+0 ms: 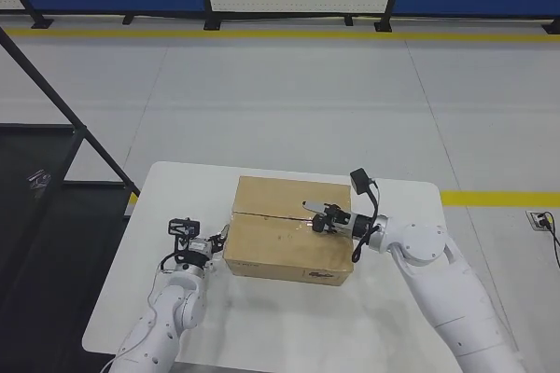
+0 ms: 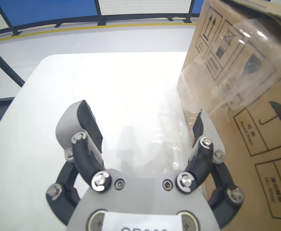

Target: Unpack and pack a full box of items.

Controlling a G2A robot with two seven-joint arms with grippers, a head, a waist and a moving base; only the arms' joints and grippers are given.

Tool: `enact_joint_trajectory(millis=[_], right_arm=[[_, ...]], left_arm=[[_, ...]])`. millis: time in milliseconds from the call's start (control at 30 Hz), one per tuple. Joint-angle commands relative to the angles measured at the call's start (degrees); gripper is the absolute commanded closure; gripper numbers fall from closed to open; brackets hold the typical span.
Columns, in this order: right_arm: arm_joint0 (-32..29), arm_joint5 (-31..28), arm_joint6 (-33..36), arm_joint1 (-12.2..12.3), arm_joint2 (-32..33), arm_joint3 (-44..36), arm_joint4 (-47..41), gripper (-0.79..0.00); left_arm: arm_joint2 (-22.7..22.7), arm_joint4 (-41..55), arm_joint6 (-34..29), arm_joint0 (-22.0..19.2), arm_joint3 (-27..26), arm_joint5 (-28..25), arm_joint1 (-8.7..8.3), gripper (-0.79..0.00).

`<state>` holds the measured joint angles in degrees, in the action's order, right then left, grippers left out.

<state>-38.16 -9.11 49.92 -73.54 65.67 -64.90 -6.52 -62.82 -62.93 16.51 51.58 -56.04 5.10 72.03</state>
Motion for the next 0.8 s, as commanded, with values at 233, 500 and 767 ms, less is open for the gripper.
enact_joint_trajectory(millis=[233, 500, 767], right_arm=[[-0.31, -0.14, -0.1, 0.24, 0.33, -0.2, -0.22, -0.785], [-0.07, -0.15, -0.06, 0.27, -0.04, -0.17, -0.29, -0.785], [-0.08, -0.02, -0.35, 0.32, -0.29, -0.35, -0.32, -0.785]], left_arm=[[-3.14, 4.01, 2.7, -0.37, 0.7, 2.49, 0.62, -0.785], [-3.2, 2.0, 1.11, -0.65, 1.85, 2.44, 0.98, -0.785], [-1.88, 0.11, -0.54, -2.45, 4.81, 4.16, 1.95, -0.785]])
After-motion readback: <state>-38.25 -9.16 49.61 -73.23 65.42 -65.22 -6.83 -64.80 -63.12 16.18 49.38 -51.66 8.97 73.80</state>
